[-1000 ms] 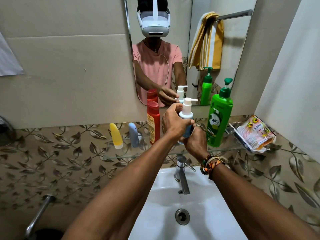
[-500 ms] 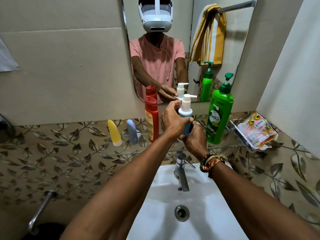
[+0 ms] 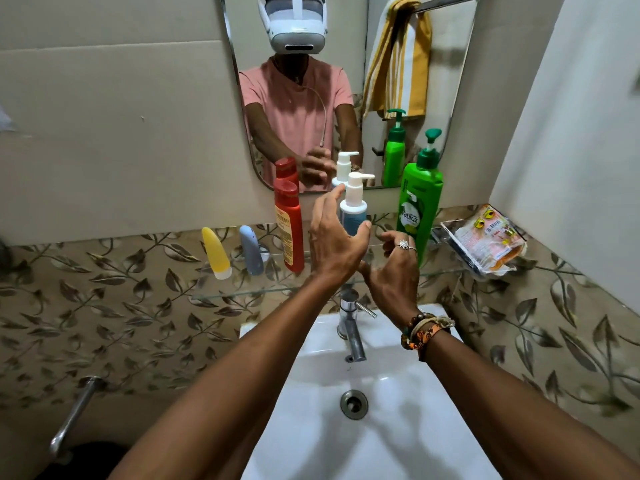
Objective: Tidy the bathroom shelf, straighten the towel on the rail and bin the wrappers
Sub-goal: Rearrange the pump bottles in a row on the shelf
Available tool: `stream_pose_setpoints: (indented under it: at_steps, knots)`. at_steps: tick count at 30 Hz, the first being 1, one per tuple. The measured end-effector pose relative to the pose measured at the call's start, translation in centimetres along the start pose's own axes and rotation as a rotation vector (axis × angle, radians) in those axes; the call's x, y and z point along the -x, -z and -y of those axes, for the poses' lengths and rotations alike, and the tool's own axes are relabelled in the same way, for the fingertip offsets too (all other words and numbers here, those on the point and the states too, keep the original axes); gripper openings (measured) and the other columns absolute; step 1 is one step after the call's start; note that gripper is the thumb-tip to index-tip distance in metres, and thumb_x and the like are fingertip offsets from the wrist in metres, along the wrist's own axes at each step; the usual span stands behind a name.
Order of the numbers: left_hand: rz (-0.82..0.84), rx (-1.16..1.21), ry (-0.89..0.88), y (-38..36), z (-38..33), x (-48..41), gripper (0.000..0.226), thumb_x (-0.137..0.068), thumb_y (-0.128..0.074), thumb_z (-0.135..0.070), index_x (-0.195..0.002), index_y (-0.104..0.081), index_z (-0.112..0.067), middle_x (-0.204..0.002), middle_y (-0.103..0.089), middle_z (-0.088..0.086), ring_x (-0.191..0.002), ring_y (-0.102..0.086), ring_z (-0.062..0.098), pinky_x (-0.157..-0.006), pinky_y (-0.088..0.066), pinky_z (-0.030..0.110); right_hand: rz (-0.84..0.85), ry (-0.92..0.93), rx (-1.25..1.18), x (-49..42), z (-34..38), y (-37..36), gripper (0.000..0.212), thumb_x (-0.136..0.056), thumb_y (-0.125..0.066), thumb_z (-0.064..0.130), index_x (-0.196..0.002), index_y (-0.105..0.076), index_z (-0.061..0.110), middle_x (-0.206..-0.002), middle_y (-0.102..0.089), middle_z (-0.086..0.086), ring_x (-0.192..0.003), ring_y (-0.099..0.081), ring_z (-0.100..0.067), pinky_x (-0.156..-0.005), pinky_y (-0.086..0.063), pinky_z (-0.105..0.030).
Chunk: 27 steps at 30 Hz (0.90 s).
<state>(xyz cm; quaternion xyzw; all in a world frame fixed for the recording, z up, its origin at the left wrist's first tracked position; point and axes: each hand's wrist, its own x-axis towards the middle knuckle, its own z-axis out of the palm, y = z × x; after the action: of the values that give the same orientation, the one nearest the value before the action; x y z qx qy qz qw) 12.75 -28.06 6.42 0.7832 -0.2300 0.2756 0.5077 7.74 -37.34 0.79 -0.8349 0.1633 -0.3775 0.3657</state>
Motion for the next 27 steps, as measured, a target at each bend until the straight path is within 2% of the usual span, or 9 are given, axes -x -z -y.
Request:
stream_pose_setpoints:
  at_steps: [3,6,8,12,15,19,22,25,27]
  knots:
    - [-0.066,0.011,-0.128,0.0,-0.5,0.7,0.046,-0.079,-0.072,-0.013,-0.123,-0.06,-0.007,-0.112,-0.063,0.01,-0.103,-0.059,0.023,-0.09,-0.051,0.033,-0.077,0.01,-0.018,0.9,-0.2,1.5,0.043,-0.077,-0.08,0.037,-0.106,-0.052,0.02,-0.099,-0.056,0.001,-0.09,-0.055,-0.018,-0.077,-0.052,-0.038]
    - [-0.036,0.086,-0.168,-0.1,-1.3,1.1,0.033,-0.082,-0.071,-0.006,-0.114,-0.064,-0.007,-0.099,-0.064,0.006,-0.09,-0.06,0.016,-0.082,-0.052,0.029,-0.175,-0.075,-0.019,1.3,-0.3,2.8,0.03,-0.084,-0.072,0.038,-0.1,-0.052,0.022,-0.091,-0.056,0.004,-0.084,-0.055,-0.016,-0.075,-0.052,-0.041]
    - [-0.001,0.145,-0.131,-0.6,-1.7,1.6,0.029,-0.083,-0.071,-0.006,-0.111,-0.065,-0.008,-0.096,-0.066,0.004,-0.085,-0.06,0.012,-0.079,-0.053,0.026,-0.249,-0.147,-0.027,0.9,-0.4,3.8,0.03,-0.085,-0.071,0.037,-0.102,-0.054,0.02,-0.091,-0.059,0.003,-0.083,-0.057,-0.017,-0.076,-0.052,-0.043]
    - [0.137,0.238,0.006,-2.1,-1.7,2.9,0.03,-0.086,-0.067,-0.013,-0.116,-0.065,-0.013,-0.101,-0.07,0.005,-0.09,-0.067,0.019,-0.081,-0.059,0.039,-0.323,-0.25,-0.07,-0.7,-1.0,5.6,0.042,-0.082,-0.075,0.03,-0.117,-0.058,0.014,-0.106,-0.066,-0.004,-0.095,-0.064,-0.021,-0.082,-0.053,-0.034]
    - [0.219,0.249,0.118,-3.5,-1.5,4.3,0.036,-0.085,-0.07,-0.011,-0.121,-0.064,-0.012,-0.108,-0.069,0.006,-0.097,-0.067,0.019,-0.085,-0.059,0.041,-0.253,-0.274,-0.078,-2.0,-1.9,6.3,0.058,-0.078,-0.079,0.031,-0.128,-0.054,0.016,-0.119,-0.066,-0.005,-0.105,-0.065,-0.018,-0.088,-0.055,-0.035]
    - [0.29,0.194,0.169,-5.2,-1.6,5.2,0.052,-0.084,-0.069,-0.009,-0.134,-0.056,-0.011,-0.122,-0.061,0.008,-0.108,-0.062,0.021,-0.092,-0.057,0.041,-0.071,-0.253,-0.09,-3.5,-2.9,6.7,0.077,-0.074,-0.082,0.039,-0.139,-0.048,0.019,-0.126,-0.065,-0.003,-0.11,-0.063,-0.015,-0.093,-0.055,-0.037]
    - [0.294,0.149,0.237,-6.7,-1.7,5.2,0.059,-0.082,-0.069,-0.005,-0.138,-0.051,-0.013,-0.126,-0.059,0.009,-0.113,-0.059,0.024,-0.096,-0.055,0.041,0.079,-0.195,-0.082,-4.5,-3.7,6.5,0.067,-0.072,-0.083,0.043,-0.13,-0.056,0.025,-0.118,-0.07,0.004,-0.103,-0.067,-0.01,-0.086,-0.057,-0.031]
    - [0.324,0.093,0.296,-8.1,-1.7,5.0,0.059,-0.084,-0.067,-0.008,-0.139,-0.049,-0.013,-0.13,-0.059,0.009,-0.119,-0.057,0.026,-0.099,-0.052,0.044,0.17,-0.159,-0.111,-5.2,-4.2,6.2,0.047,-0.077,-0.083,0.027,-0.12,-0.064,0.021,-0.103,-0.071,0.008,-0.084,-0.065,0.006,-0.069,-0.051,-0.007]
    - [0.329,0.051,0.322,-8.7,-1.6,4.5,0.054,-0.084,-0.067,-0.01,-0.136,-0.051,-0.012,-0.129,-0.062,0.01,-0.12,-0.057,0.026,-0.1,-0.05,0.043,0.176,-0.129,-0.093,-5.6,-4.6,5.9,0.04,-0.08,-0.08,0.024,-0.117,-0.067,0.015,-0.098,-0.071,0.006,-0.08,-0.066,0.001,-0.063,-0.048,-0.004]
